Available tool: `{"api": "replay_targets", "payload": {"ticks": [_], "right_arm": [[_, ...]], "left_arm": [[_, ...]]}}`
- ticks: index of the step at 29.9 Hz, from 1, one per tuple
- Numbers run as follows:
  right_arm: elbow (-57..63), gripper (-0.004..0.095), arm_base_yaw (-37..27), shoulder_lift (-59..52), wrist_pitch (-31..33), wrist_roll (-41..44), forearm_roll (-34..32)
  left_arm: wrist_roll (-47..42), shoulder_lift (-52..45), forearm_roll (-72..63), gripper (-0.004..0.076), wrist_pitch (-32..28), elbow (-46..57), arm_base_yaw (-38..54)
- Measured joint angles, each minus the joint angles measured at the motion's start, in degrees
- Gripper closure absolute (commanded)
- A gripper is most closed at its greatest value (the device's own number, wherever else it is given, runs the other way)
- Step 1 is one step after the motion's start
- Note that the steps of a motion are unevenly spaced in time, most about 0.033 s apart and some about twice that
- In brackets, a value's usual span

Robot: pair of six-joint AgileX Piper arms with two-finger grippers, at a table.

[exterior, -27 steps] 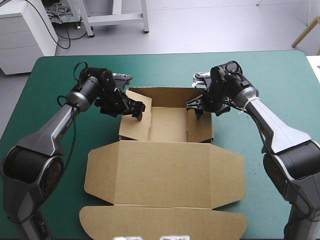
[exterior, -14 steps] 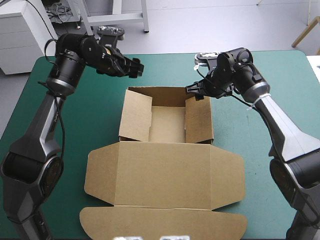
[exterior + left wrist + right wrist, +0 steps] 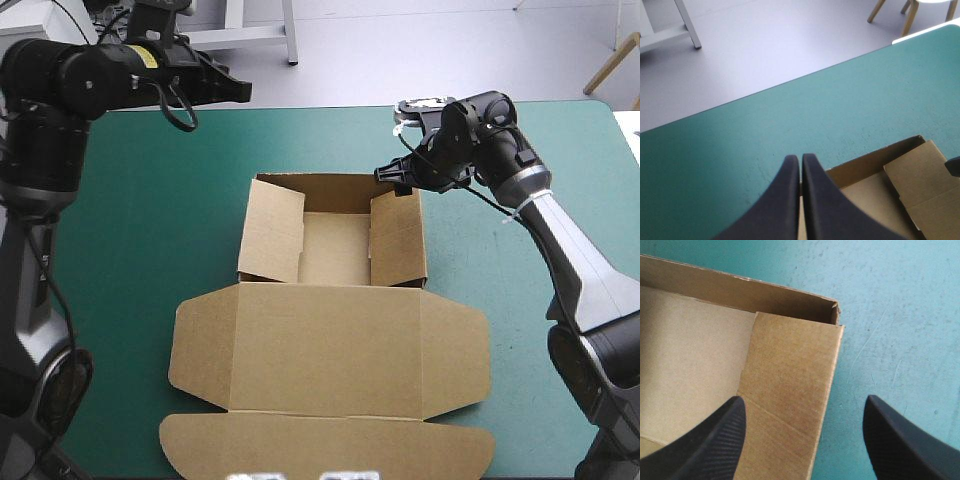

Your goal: Fold the box

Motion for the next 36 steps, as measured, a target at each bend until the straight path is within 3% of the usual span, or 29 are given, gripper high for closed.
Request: {"api": "replay_targets", "payload": {"ticks": [6, 24, 36], "right_arm": [[1.46, 0.0287, 0.0, 0.0, 0.03, 0.06, 0.0], [8.15, 0.0287, -0.05, 0.69, -0.13, 0.17, 0.53], [11.33, 0.0287, -0.05, 6.38, -1.83, 0.17, 7.21]], "left_arm": [[2.32, -10.52, 3.8, 0.0734, 0.0, 10.23, 0.0], [3.1, -49.16, 9.97, 0.0734, -0.05, 76.09, 0.0], [3.1, -69.22, 10.05, 0.0734, -0.11, 97.14, 0.0]]}}
